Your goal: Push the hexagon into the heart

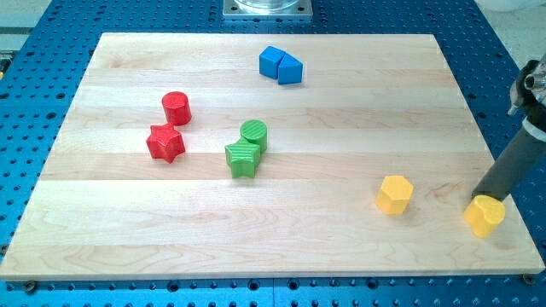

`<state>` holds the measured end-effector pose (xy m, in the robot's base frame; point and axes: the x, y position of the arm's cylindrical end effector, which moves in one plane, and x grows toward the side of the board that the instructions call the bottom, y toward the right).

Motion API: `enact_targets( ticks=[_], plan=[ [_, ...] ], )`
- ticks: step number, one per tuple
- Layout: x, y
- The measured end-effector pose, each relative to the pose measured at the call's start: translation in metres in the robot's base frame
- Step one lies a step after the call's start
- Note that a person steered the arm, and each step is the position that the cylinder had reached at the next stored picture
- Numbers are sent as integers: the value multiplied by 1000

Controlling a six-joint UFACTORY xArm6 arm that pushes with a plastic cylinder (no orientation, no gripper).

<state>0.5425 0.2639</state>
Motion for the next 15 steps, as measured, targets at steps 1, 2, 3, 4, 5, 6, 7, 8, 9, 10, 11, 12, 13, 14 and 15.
enact_targets(
  ticks=[1, 2, 3, 4, 5, 6, 7, 8, 9, 10, 11, 12, 13, 14, 15],
  plan=[
    [3, -4],
    [-4, -24],
    [-58, -74],
    [-129, -121],
    [-134, -163],
    [-73, -169],
    [-1, -162],
    [11, -103],
    [11, -48],
    [11, -48],
    [11, -57],
    [8, -99],
    [-17, -112],
    [-48, -86],
    [-54, -72]
  ],
)
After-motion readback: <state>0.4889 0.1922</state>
